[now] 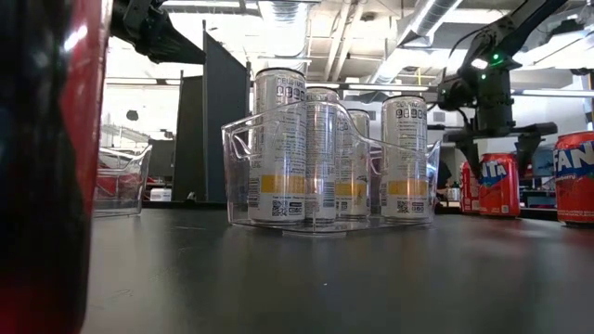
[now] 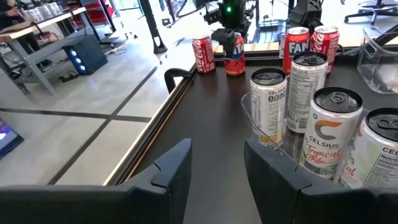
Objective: Sort soda cans
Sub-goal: Put the orange soda can into the left transparent bin
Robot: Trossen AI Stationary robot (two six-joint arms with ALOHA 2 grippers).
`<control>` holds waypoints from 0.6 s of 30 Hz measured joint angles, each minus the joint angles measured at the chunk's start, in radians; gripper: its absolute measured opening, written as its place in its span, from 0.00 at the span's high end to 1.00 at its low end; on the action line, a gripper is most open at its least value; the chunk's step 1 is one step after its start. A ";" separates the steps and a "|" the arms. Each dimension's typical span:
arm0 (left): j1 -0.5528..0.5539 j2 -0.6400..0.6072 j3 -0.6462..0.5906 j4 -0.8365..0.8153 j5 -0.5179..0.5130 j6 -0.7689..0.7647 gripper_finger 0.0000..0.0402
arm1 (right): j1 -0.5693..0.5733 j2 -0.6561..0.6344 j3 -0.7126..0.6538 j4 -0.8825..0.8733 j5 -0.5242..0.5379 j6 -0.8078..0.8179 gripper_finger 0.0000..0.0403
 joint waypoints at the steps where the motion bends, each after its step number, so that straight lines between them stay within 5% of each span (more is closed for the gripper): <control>1: 0.000 0.000 0.000 0.000 0.000 0.000 0.64 | 0.001 0.008 -0.002 0.006 0.002 0.001 0.06; 18: 0.000 0.000 0.000 0.000 0.000 0.000 0.64 | 0.009 0.026 -0.003 0.005 0.037 0.015 0.06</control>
